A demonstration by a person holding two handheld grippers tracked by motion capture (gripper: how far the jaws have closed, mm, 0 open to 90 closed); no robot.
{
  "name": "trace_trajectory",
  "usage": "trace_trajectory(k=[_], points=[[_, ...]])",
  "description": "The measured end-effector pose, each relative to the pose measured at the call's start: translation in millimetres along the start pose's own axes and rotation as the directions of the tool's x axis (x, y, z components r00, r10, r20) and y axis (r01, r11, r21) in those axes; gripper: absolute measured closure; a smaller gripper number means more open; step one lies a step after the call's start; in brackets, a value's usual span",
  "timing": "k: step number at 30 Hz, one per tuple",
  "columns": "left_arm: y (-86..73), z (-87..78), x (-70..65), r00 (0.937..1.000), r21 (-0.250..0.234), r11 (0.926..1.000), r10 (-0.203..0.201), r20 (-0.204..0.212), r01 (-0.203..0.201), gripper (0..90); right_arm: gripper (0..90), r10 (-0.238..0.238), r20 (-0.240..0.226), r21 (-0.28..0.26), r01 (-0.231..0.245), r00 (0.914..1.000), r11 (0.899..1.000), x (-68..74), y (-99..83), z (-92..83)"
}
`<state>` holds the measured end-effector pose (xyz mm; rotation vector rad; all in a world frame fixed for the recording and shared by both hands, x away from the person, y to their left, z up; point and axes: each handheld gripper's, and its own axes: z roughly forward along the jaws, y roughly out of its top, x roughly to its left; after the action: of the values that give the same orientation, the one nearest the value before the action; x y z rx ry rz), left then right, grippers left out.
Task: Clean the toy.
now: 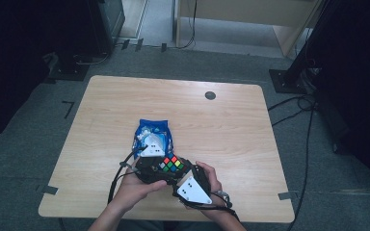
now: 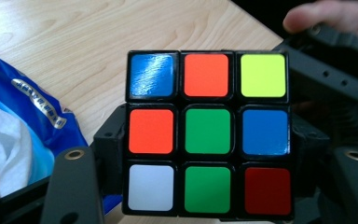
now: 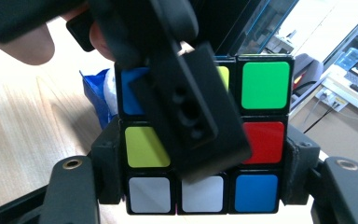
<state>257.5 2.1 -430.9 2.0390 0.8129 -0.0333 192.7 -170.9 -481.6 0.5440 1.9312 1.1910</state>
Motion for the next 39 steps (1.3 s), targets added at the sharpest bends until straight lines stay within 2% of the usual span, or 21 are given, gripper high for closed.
trace_trajectory(k=[4, 7, 10, 14, 17, 19, 21, 23, 26, 32, 35, 39], points=[[-0.2, -5.7, 1.7, 0.9996, -0.048, 0.9989, -0.002, -0.028, 0.001, 33.8, 32.9, -0.008, 0.009, 0.013, 0.007, 0.9999, 1.000, -1.2, 0.6, 1.4], [0.1, -16.7, 8.6, 0.9999, -0.114, 0.9935, -0.006, -0.013, 0.004, 33.8, 33.2, 0.011, 0.019, 0.037, -0.012, 0.9997, 0.999, -5.8, -3.8, 2.0], [-1.2, -21.7, 11.8, 0.9999, -0.136, 0.9906, 0.010, -0.007, -0.011, 33.8, 39.1, 0.089, 0.001, 0.044, -0.089, 0.9961, 0.995, -13.8, -6.5, 1.0], [-4.4, -19.0, 13.0, 0.9997, -0.134, 0.9907, 0.023, -0.005, -0.024, 33.8, 48.4, 0.155, 0.015, 0.039, -0.155, 0.9879, 0.987, -22.9, -6.6, 0.2], [-5.2, -18.1, 12.3, 0.9992, -0.136, 0.9899, 0.038, -0.011, -0.040, 33.8, 61.5, 0.200, -0.006, 0.033, -0.199, 0.9798, 0.979, -28.7, -8.0, -1.8], [-5.2, -18.7, 12.6, 0.9991, -0.143, 0.9889, 0.038, -0.020, -0.040, 33.8, 65.1, 0.200, -0.034, 0.031, -0.199, 0.9793, 0.980, -29.8, -8.2, -2.3], [-5.1, -19.8, 13.6, 0.9995, -0.160, 0.9869, 0.019, -0.024, -0.023, 33.7, 65.3, 0.195, -0.083, 0.042, -0.192, 0.9772, 0.980, -29.2, -7.8, -1.3], [-5.2, -20.7, 15.3, 0.9998, -0.170, 0.9854, 0.005, -0.017, -0.008, 33.7, 62.4, 0.185, -0.123, 0.055, -0.179, 0.9751, 0.982, -26.1, -7.6, -0.2], [-5.7, -19.8, 15.0, 0.9998, -0.175, 0.9846, 0.001, -0.022, -0.005, 33.7, 57.4, 0.176, -0.147, 0.065, -0.168, 0.9734, 0.984, -20.4, -6.9, 1.5], [-6.4, -16.6, 13.7, 0.9998, -0.167, 0.9859, 0.007, -0.017, -0.009, 33.7, 51.5, 0.175, -0.152, 0.042, -0.171, 0.9727, 0.984, -17.8, -4.3, 0.9], [-6.6, -14.7, 12.6, 0.9995, -0.143, 0.9892, 0.028, -0.012, -0.030, 33.7, 52.7, 0.150, -0.150, 0.042, -0.145, 0.9773, 0.989, -15.6, -4.5, 0.0], [-6.6, -14.5, 13.3, 0.9990, -0.119, 0.9919, 0.044, -0.013, -0.045, 33.6, 57.6, 0.105, -0.119, 0.039, -0.101, 0.9873, 0.994, -12.7, -5.9, -1.5]])
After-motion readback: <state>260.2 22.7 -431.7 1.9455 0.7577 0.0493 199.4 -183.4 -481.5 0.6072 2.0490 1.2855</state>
